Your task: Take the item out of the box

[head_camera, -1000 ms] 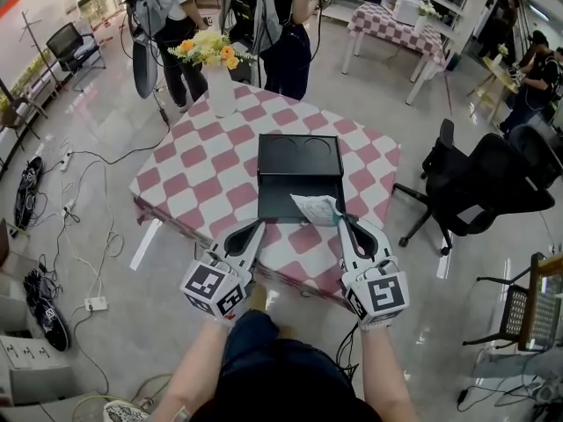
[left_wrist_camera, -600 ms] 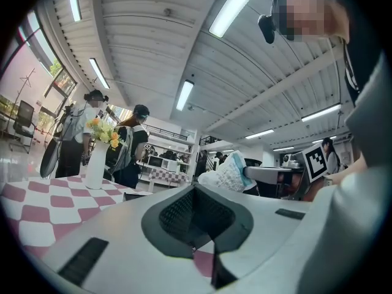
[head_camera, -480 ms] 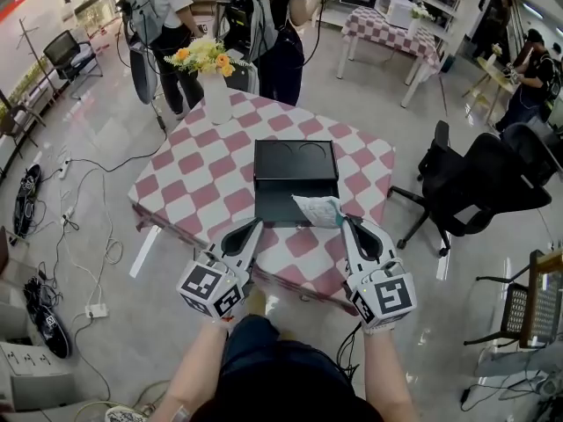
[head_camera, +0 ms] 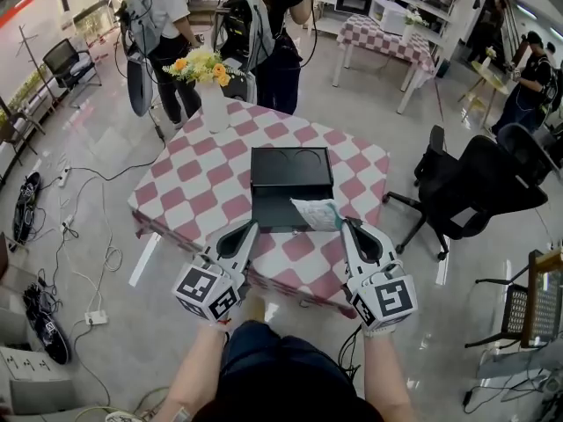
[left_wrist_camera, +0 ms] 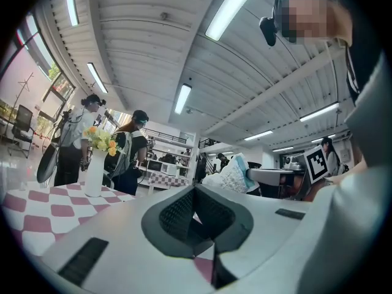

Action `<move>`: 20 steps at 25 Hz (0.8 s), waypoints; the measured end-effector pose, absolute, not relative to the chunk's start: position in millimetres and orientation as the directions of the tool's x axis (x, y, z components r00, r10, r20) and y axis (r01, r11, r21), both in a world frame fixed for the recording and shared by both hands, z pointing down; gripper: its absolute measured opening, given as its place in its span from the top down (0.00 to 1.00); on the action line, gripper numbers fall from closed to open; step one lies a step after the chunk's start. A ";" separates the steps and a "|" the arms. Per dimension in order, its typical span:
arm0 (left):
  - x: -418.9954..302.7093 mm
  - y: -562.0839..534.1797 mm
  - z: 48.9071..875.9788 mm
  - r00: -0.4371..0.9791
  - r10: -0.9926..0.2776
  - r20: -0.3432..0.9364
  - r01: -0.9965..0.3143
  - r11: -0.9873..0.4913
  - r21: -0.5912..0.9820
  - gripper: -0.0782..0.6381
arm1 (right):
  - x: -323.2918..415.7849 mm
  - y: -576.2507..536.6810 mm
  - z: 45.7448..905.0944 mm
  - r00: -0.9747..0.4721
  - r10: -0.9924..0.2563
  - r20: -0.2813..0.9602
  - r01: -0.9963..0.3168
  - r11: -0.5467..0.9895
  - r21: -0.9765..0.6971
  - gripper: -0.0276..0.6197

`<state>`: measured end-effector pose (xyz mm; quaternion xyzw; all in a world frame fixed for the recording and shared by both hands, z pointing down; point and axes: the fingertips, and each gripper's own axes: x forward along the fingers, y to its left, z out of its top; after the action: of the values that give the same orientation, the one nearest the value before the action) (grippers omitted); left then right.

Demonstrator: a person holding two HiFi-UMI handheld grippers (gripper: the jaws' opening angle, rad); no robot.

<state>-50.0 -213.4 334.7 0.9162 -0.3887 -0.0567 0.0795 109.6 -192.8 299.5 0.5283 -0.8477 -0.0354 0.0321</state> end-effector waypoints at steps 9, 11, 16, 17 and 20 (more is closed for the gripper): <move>-48.9 -205.4 325.8 0.684 -0.727 -0.056 -0.709 -0.681 0.184 0.89 | 112.0 -186.6 293.7 -0.449 -0.894 0.008 -0.889 0.447 0.095 0.95; -49.6 -204.0 326.3 0.683 -0.728 -0.057 -0.710 -0.680 0.184 0.89 | 111.5 -185.5 292.8 -0.451 -0.892 0.006 -0.888 0.450 0.095 0.95; -51.2 -197.2 326.6 0.677 -0.734 -0.056 -0.715 -0.674 0.186 0.89 | 112.0 -179.7 291.8 -0.456 -0.890 0.004 -0.886 0.454 0.091 0.95; -51.4 -196.1 326.9 0.676 -0.735 -0.056 -0.716 -0.672 0.187 0.89 | 112.0 -178.5 291.7 -0.456 -0.890 0.004 -0.886 0.455 0.091 0.95; -52.8 -193.7 327.2 0.671 -0.739 -0.056 -0.721 -0.668 0.185 0.89 | 111.5 -175.9 292.7 -0.460 -0.888 0.001 -0.884 0.458 0.089 0.95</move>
<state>-52.8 -193.7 327.2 0.9111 -0.4007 -0.0630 0.0738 111.5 -175.9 292.7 0.5190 -0.8536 -0.0379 0.0236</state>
